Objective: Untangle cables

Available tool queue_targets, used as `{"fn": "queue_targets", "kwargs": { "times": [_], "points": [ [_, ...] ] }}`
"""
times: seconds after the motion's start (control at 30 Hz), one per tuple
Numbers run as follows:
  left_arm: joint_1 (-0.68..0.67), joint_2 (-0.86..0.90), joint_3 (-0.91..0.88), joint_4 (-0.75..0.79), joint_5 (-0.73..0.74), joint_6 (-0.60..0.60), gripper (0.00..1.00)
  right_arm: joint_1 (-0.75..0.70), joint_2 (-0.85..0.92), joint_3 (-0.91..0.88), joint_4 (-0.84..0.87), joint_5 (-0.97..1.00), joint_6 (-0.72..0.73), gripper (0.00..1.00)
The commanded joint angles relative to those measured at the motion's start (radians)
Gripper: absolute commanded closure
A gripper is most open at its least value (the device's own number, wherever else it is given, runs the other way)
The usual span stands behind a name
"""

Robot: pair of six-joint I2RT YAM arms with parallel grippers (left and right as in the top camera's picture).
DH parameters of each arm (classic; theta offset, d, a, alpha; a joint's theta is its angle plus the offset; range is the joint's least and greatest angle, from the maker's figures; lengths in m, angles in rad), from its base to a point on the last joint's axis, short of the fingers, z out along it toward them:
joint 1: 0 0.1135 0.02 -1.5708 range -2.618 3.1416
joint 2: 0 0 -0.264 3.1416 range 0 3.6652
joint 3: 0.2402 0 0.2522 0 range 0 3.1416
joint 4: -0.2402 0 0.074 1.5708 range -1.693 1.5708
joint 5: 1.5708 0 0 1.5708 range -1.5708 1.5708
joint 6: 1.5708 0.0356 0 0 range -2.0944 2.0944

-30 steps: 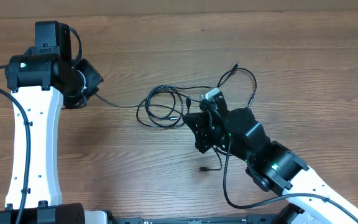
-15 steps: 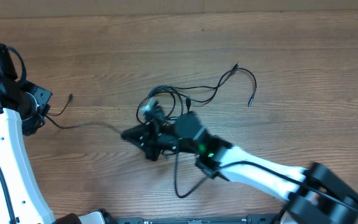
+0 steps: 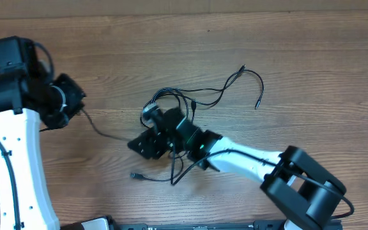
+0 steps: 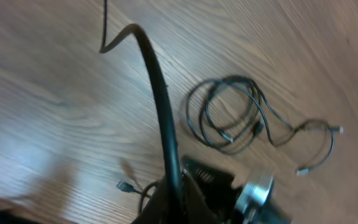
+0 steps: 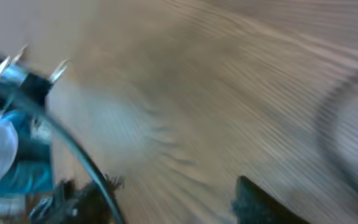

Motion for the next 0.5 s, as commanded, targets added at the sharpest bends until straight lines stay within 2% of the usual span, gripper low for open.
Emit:
{"fn": "queue_targets", "kwargs": {
  "times": [0.0,0.07,0.17,0.37,0.47],
  "points": [
    [-0.078,-0.011,-0.023,0.011,0.003,0.031,0.96,-0.081,-0.108,0.018,-0.074,0.008,-0.007,0.09],
    [-0.125,-0.011,-0.032,0.015,-0.053,0.011,0.96,-0.134,-0.189,0.018,-0.150,0.008,-0.008,0.00],
    [-0.171,-0.012,-0.035,0.022,-0.084,0.003,0.96,-0.212,-0.317,0.018,-0.267,0.031,-0.008,0.00],
    [-0.342,-0.012,-0.043,0.023,-0.097,0.050,0.96,-0.363,-0.591,0.018,-0.555,0.241,-0.008,0.00],
    [-0.449,-0.012,-0.072,-0.001,-0.130,-0.042,0.96,-0.442,-0.734,0.018,-0.703,0.363,-0.008,0.00]
  ]
}}
